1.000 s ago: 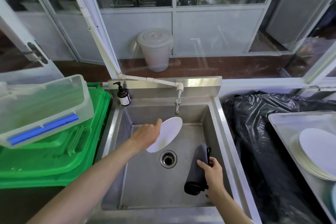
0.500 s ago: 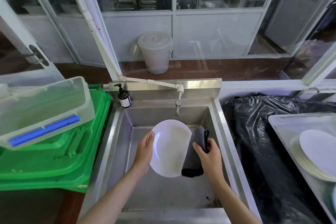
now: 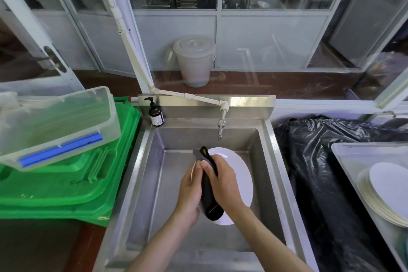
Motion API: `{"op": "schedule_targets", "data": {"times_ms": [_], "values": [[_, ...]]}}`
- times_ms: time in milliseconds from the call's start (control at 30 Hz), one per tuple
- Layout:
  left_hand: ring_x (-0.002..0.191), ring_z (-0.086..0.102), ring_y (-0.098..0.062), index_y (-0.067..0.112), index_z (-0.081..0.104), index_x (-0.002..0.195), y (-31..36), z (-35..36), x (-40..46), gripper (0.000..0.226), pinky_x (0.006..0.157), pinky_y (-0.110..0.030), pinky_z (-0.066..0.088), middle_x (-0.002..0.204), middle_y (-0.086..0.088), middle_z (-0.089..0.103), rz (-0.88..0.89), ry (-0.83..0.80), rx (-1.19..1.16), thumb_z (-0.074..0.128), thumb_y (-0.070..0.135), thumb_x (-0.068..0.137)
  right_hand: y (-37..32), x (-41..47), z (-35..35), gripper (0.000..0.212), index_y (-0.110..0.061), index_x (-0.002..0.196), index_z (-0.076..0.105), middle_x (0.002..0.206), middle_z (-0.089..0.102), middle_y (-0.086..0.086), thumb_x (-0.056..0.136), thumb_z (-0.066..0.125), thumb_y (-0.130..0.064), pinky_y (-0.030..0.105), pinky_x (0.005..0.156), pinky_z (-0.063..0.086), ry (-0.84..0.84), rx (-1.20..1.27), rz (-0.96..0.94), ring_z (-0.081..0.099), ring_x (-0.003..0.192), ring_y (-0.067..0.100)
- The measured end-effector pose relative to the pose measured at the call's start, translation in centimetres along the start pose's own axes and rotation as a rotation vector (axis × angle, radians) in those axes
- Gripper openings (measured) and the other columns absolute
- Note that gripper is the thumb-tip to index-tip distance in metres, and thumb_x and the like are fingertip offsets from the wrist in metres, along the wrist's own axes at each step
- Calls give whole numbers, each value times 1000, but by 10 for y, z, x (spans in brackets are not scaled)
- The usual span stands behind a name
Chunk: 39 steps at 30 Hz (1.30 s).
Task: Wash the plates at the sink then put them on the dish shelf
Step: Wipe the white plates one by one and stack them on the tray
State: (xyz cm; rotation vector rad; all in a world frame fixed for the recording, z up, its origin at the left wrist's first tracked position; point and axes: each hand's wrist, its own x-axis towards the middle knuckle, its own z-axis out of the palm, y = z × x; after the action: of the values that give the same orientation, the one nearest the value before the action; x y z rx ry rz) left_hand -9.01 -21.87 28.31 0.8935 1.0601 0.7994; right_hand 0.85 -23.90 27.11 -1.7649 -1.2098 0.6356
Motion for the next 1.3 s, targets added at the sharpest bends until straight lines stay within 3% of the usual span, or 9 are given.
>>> {"op": "schedule_targets", "data": {"times_ms": [200, 367, 567, 733, 833, 967, 1067, 1200, 1300], "values": [[113, 72, -12, 36, 71, 126, -2, -1, -1, 25, 102, -43, 55, 118, 10, 77, 44, -35, 119, 60, 40, 104, 4, 10, -16, 29, -27, 84, 48, 74, 57, -9, 109, 47, -41, 27, 66, 42, 157, 3, 43, 57, 75, 10], [115, 72, -26, 23, 74, 125, 3, 4, 9, 69, 107, -47, 52, 120, -10, 76, -226, 9, -188, 35, 75, 99, -10, -2, -2, 30, -24, 85, 50, 76, 61, -6, 103, 48, -47, 33, 71, 50, 2, -73, -16, 59, 73, 11], [104, 75, -18, 28, 73, 119, 12, 12, 9, 59, 93, -40, 59, 110, 1, 80, -204, 49, -65, 31, 67, 104, -11, 22, -27, 30, -33, 78, 39, 72, 52, -9, 104, 50, -42, 30, 63, 35, 182, -68, 46, 52, 70, 7], [126, 65, -34, 22, 73, 128, 18, 16, 18, 83, 115, -55, 43, 134, -16, 69, -223, 18, -327, 50, 88, 83, -21, 2, -14, 23, -34, 86, 38, 77, 49, -13, 102, 52, -43, 28, 69, 40, -27, -125, -161, 47, 74, 8], [124, 67, -29, 24, 74, 127, 20, 16, 17, 73, 116, -52, 43, 130, -11, 72, -212, 11, -291, 43, 81, 92, -16, 14, -22, 27, -32, 84, 36, 78, 49, -11, 102, 50, -46, 34, 69, 44, -15, -190, -183, 48, 73, 11], [110, 74, -20, 23, 74, 124, 26, 19, 14, 58, 104, -45, 54, 117, -4, 78, -178, 71, -135, 43, 66, 102, -19, 26, -22, 28, -23, 87, 43, 83, 57, -6, 104, 48, -45, 40, 74, 49, 102, -112, -11, 53, 77, 14], [111, 73, -32, 16, 75, 119, 32, 13, 20, 63, 108, -54, 51, 116, -15, 77, -183, 92, -188, 52, 70, 95, -24, 7, -12, 27, -28, 86, 39, 82, 54, -6, 103, 47, -48, 39, 71, 47, -12, -175, -113, 52, 75, 15], [97, 77, -29, 15, 72, 106, 48, 4, 23, 57, 96, -46, 58, 100, -11, 80, -178, 122, -208, 49, 67, 98, -10, -13, -20, 28, -26, 84, 37, 80, 49, -9, 99, 53, -44, 34, 66, 44, -180, -139, -253, 47, 71, 13], [95, 78, -25, 17, 70, 104, 48, 9, 19, 59, 95, -45, 59, 98, -9, 81, -148, 142, -193, 47, 71, 97, -10, -6, -21, 28, -26, 83, 36, 78, 48, -9, 99, 53, -43, 35, 63, 42, -115, -211, -238, 46, 68, 13]]}}
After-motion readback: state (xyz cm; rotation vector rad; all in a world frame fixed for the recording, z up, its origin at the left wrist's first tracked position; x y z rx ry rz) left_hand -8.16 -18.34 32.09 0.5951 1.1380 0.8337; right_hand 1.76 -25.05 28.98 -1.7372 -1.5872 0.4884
